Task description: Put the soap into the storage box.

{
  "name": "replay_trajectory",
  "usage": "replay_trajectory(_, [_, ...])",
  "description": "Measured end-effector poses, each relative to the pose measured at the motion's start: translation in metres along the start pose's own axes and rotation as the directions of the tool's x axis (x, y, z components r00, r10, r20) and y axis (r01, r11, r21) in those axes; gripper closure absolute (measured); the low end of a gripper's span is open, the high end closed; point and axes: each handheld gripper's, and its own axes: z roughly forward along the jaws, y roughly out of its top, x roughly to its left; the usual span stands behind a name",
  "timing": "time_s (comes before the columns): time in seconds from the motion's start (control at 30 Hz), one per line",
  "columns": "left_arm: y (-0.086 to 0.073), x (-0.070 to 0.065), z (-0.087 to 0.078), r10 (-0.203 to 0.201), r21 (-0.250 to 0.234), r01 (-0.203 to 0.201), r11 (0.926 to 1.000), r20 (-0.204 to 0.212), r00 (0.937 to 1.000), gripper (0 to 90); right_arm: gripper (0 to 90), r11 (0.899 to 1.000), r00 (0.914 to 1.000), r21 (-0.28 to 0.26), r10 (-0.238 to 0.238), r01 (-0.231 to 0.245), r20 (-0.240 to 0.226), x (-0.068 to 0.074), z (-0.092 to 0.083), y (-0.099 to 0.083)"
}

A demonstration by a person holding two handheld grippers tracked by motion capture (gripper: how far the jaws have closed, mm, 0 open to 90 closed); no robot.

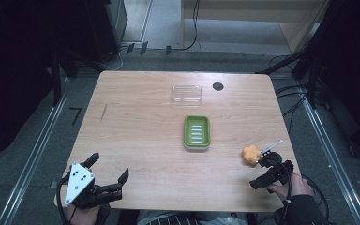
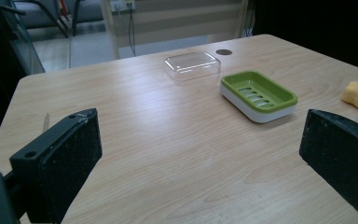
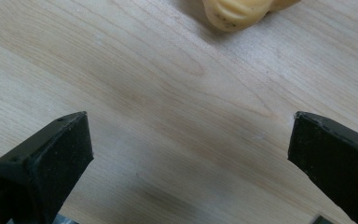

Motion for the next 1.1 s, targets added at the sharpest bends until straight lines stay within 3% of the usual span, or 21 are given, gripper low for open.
replay_trajectory(0.4, [0.000, 0.000, 0.002, -0.004, 0.004, 0.004, 1.0000, 0.000, 1.0000, 0.0, 0.0, 1.000, 0.9994, -0.010, -0.020, 0.020, -0.027, 0.000, 0.000, 0.002])
replay_trajectory(0.73, [-0.001, 0.002, 0.003, -0.001, 0.004, 0.001, 1.0000, 0.007, 1.0000, 0.0, 0.0, 0.999, 0.9993, -0.011, -0.038, 0.038, -0.004, 0.004, -0.002, 0.008])
replay_trajectory(1.1, [-0.001, 0.000, 0.000, -0.006, 0.008, 0.006, 1.0000, -0.002, 1.0000, 0.0, 0.0, 0.999, 0.9992, -0.022, -0.039, 0.040, 0.006, -0.002, -0.005, 0.025])
